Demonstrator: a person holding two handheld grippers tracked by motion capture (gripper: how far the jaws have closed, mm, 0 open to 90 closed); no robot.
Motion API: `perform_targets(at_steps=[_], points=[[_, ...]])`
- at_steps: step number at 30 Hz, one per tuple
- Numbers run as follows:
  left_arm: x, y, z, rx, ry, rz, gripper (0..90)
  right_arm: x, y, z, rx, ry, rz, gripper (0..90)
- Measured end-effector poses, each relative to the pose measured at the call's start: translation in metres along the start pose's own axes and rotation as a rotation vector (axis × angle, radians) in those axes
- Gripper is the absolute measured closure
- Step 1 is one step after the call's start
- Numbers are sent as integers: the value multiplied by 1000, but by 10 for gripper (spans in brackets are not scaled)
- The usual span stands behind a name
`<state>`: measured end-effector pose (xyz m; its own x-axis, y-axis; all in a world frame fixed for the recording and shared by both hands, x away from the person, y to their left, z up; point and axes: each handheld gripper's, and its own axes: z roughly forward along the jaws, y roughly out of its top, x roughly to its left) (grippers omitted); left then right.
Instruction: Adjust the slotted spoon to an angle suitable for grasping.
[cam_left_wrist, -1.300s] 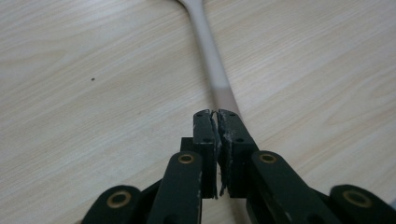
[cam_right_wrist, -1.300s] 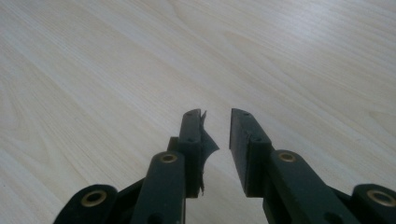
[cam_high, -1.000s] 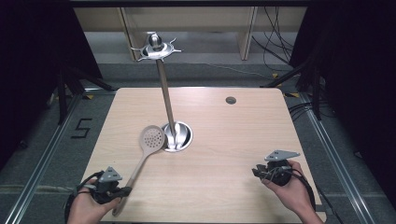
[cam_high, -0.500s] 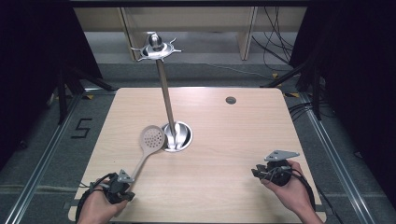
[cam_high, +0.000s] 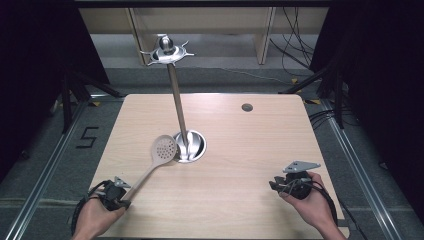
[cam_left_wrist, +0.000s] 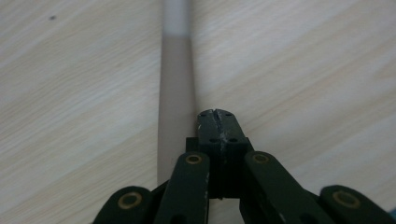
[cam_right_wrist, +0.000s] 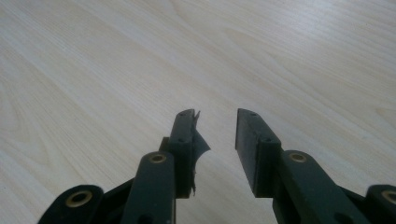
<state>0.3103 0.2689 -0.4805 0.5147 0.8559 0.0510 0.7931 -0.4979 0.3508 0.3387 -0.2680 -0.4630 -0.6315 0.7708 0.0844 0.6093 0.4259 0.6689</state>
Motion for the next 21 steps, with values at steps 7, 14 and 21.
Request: perform_targets(at_steps=[7, 14, 21], points=[[25, 4, 6, -11, 65, -98, 895, 3, 0, -1, 18, -6, 39, 675], [36, 7, 9, -24, 82, -167, 894, 2, 0, -1, 16, -2, 43, 666], [44, 11, 11, -21, 105, -186, 893, 3, 0, -2, 32, -55, 19, 660]])
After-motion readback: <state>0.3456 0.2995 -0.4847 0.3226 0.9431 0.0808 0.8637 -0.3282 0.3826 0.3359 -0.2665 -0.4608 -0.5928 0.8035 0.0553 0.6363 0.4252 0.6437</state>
